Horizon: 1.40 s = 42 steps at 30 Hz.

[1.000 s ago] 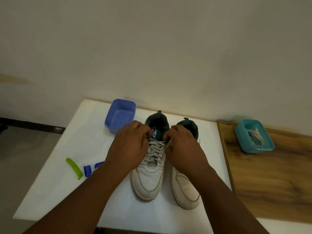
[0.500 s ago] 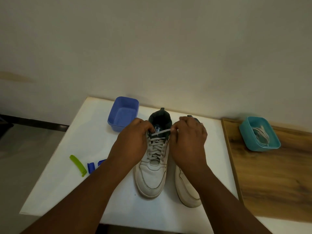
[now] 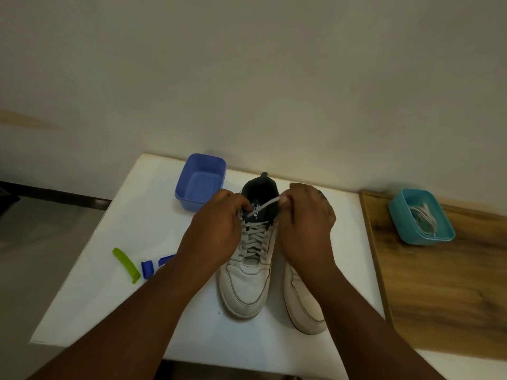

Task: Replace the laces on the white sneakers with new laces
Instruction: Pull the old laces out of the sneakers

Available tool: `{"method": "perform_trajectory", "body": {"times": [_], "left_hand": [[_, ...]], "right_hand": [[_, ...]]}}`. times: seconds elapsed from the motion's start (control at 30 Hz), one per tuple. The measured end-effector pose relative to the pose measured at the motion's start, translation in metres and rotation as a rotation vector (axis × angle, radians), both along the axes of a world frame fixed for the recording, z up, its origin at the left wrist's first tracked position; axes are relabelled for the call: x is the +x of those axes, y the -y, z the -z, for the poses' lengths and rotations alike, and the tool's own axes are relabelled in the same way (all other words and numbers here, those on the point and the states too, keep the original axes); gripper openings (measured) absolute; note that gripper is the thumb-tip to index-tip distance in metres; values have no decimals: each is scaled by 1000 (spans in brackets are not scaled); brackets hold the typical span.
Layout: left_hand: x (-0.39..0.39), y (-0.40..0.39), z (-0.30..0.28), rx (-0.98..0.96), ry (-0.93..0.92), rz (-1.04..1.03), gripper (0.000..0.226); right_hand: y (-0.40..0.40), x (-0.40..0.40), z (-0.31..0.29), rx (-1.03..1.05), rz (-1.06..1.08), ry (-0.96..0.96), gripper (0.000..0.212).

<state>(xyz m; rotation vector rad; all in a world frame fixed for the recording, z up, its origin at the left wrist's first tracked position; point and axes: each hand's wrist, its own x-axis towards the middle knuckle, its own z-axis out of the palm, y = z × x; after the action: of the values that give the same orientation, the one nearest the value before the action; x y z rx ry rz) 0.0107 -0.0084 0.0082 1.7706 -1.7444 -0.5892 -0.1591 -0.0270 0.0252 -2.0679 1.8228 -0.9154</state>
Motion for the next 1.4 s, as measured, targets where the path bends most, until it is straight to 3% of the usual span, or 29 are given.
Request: {"method": "perform_trajectory", "body": {"times": [0.03, 0.13, 0.17, 0.27, 0.37, 0.47, 0.57, 0.67, 0.73, 0.87, 0.97, 1.07, 1.13, 1.23, 1.4], "left_hand": [[0, 0, 0, -8, -2, -5, 22], [-3, -2, 2, -43, 13, -1, 19], [-4, -2, 4, -48, 50, 7, 20], [-8, -2, 10, -38, 203, 44, 30], [-13, -1, 14, -56, 266, 66, 29], [-15, 1, 13, -83, 189, 12, 20], [-14, 3, 12, -102, 126, -20, 19], [-15, 3, 16, -98, 158, 16, 30], [-19, 3, 20, -102, 262, 61, 30], [-19, 6, 21, -134, 264, -1, 20], [-11, 7, 9, -239, 61, -158, 38], [-4, 5, 5, -298, -118, -262, 35], [-5, 3, 6, -226, -52, -198, 36], [-13, 2, 14, -120, 242, -19, 52], [-14, 3, 21, -139, 355, 6, 24]], "right_hand": [[1, -2, -8, 34, 60, 180, 19], [-3, -5, -32, 219, 155, 996, 20], [-4, -8, -37, 226, 128, 1163, 21], [-8, -10, -51, 216, -56, 1393, 33], [-9, -11, -55, 218, -19, 1523, 41], [-6, -21, -49, 80, 133, 1430, 46], [1, -31, -38, -21, 289, 1053, 34], [0, -26, -22, 105, 81, 555, 23], [-5, -18, -11, 202, -113, 268, 34], [-7, -11, -1, 145, -229, -197, 35], [-6, -15, 3, 87, -161, -260, 33], [-3, -16, 6, 56, -88, -288, 32], [-3, -15, 6, 74, -88, -276, 35], [-5, -11, 7, 72, -118, -283, 37], [-3, -12, 12, 80, -104, -289, 39]]}}
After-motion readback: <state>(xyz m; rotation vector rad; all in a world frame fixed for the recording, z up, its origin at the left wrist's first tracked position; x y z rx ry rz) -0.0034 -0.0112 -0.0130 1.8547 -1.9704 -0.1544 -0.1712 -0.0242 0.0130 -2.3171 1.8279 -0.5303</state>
